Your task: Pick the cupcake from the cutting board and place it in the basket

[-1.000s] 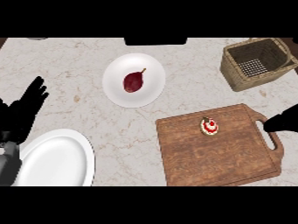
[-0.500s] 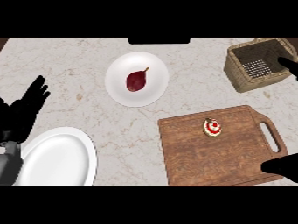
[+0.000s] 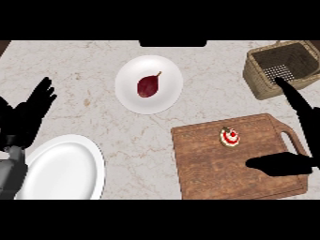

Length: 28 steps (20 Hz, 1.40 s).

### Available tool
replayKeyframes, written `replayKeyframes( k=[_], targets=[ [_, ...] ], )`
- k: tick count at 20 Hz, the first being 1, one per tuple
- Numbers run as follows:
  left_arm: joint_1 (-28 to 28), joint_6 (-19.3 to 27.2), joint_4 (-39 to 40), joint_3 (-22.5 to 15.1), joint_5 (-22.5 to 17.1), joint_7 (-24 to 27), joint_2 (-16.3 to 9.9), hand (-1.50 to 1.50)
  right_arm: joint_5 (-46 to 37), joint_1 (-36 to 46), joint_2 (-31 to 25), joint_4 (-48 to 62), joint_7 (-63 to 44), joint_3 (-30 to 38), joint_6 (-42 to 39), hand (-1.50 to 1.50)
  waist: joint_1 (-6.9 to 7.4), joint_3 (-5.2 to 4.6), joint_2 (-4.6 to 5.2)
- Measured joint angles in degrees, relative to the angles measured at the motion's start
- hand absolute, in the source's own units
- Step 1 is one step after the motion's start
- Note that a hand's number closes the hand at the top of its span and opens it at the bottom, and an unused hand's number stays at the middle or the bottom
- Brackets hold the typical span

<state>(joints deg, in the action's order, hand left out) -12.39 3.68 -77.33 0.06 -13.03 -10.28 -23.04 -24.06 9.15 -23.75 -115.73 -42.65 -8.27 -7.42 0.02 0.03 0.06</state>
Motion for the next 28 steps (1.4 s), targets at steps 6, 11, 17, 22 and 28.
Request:
replayKeyframes(
  k=[6, 11, 17, 22, 28],
  targets=[
    [-0.8, -0.5, -0.3, 0.8, 1.2, -1.2, 0.7, 0.00, -5.5, -0.2, 5.4, 10.7, 6.9, -2.5, 4.4, -1.50, 0.14, 0.00, 0.00],
    [-0.4, -1.1, -1.1, 1.8, 2.3, -1.8, 1.8, 0.00, -7.1, 1.6, 7.3, 16.4, 7.4, -2.3, 2.3, -1.50, 0.13, -0.01, -0.02],
    [0.6, -2.7, -2.6, 3.6, 3.3, -2.6, 2.4, 0.00, -9.5, -0.3, 8.6, 19.8, 10.5, -1.9, 1.2, -1.50, 0.04, -0.02, -0.06],
    [-0.7, -3.3, -0.8, 4.7, 5.2, -2.4, 4.2, 0.00, -10.4, -2.3, 9.7, 17.6, 11.8, -0.4, -0.8, -1.50, -0.09, -0.02, -0.06],
    [1.1, -4.1, -2.8, 5.7, 6.5, -2.5, 5.2, 0.00, -9.5, -3.8, 10.7, 19.2, 17.6, 1.2, -1.3, -1.50, -0.04, -0.02, -0.08]
  ],
)
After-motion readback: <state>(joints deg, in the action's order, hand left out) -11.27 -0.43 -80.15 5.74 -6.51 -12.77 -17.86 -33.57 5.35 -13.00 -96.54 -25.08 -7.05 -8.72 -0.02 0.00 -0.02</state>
